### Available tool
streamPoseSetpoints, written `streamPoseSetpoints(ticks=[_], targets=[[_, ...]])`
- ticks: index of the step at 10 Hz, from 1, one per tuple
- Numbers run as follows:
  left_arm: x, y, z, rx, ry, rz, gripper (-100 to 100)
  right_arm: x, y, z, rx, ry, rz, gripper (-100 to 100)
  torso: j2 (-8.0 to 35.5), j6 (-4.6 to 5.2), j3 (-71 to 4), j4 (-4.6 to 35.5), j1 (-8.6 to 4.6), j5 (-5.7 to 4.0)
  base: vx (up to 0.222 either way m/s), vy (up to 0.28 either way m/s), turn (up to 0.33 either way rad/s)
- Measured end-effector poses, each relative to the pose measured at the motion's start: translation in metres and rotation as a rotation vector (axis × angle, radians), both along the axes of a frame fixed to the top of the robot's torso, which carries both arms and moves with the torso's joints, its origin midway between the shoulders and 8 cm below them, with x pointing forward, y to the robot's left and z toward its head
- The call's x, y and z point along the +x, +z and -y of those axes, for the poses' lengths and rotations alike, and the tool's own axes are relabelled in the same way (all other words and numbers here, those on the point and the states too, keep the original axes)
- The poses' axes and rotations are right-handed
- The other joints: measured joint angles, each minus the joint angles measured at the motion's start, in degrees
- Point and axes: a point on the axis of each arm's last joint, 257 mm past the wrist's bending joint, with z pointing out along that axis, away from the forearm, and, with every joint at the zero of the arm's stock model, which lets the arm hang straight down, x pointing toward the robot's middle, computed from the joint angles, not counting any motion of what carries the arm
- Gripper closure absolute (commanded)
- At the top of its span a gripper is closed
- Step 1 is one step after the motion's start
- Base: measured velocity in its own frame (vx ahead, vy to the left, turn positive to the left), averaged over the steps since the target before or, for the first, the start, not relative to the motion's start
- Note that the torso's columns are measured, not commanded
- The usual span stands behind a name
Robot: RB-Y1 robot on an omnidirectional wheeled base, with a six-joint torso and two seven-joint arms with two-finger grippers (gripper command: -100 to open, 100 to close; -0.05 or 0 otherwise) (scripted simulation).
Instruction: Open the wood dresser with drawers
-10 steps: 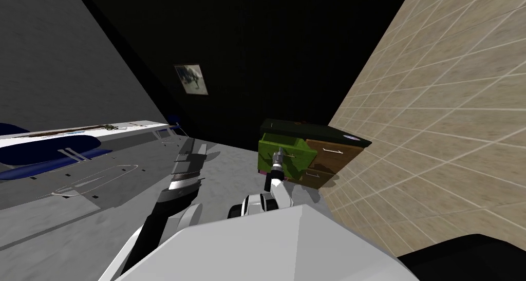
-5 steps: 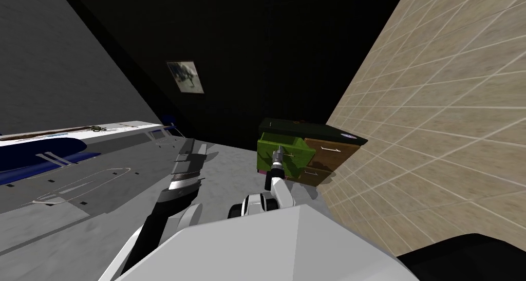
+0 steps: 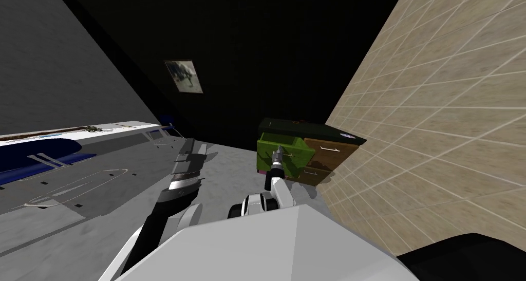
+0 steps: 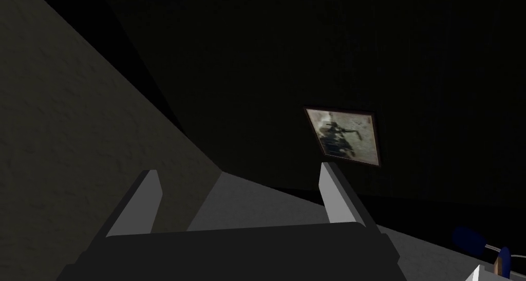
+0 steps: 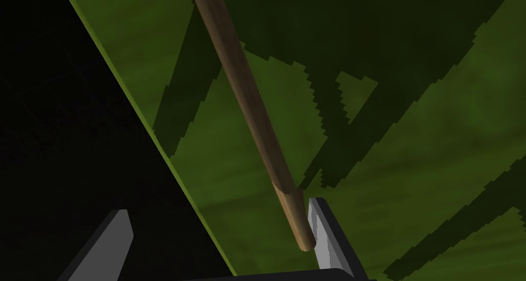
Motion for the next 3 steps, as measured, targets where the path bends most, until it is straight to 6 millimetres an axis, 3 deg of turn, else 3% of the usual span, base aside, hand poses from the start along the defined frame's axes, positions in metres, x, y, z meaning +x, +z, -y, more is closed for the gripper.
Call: streamPoseSetpoints(ticks=[3], targets=[[0.0, 0.0, 0.0, 0.0, 0.0, 0.0, 0, -0.0004, -0.0029, 0.0001, -0.001, 0.0, -0.006, 0, -0.2, 0.01, -0.1, -0.1, -0.06, -0.04, 0.0, 0.0, 0.0]])
